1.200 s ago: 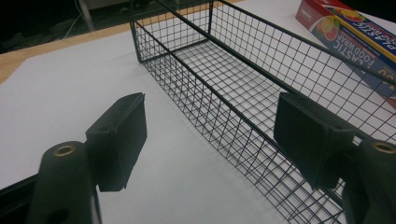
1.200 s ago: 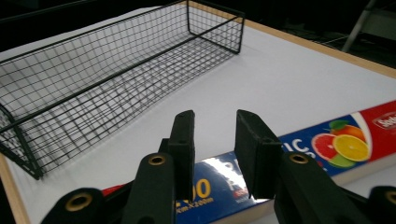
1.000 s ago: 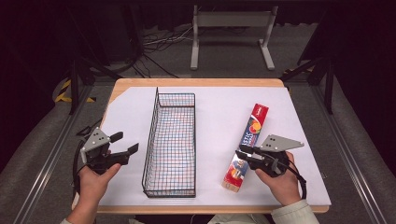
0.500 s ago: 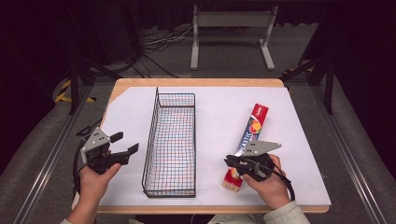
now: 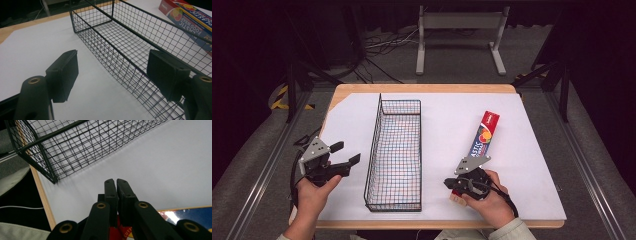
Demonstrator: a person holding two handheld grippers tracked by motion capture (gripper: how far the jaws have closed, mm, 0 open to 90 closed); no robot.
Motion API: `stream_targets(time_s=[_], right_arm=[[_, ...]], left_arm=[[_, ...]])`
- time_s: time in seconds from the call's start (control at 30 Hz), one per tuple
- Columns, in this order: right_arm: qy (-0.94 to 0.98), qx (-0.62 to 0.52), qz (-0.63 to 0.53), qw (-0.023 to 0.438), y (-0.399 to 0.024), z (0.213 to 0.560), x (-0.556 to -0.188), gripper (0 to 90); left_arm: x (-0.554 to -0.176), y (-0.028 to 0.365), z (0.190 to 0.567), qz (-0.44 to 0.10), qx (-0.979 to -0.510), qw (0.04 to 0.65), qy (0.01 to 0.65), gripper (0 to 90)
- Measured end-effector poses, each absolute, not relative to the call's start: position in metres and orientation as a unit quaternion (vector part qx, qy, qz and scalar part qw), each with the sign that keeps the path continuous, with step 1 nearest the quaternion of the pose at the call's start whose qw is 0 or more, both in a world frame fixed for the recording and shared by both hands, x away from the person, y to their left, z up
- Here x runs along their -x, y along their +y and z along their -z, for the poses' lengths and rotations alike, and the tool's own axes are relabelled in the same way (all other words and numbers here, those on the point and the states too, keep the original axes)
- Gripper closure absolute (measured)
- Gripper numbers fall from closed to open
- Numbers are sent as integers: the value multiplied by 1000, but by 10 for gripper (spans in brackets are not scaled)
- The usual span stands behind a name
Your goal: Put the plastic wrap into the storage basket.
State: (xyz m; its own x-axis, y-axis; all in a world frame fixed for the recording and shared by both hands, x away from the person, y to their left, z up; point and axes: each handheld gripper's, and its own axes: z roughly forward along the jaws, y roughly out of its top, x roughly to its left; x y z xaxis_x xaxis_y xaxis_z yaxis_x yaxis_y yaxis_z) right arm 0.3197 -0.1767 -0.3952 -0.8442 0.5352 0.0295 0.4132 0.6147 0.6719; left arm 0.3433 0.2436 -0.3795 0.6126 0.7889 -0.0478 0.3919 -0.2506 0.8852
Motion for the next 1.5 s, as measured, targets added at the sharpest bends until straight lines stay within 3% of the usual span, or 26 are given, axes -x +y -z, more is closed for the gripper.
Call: stream_targets(time_s=[0.27,0.83,1.5], right_arm=[[907,-265,-322,59,-166,400,-319,881],[926,-272,-253,64,-148,404,-317,900],[929,-323,-172,47,-175,388,-307,900]], left_arm=[[-343,243,380,-209,-764,474,384,260],[-343,244,379,-211,-764,473,383,259],[-347,240,379,-208,-763,477,382,259]])
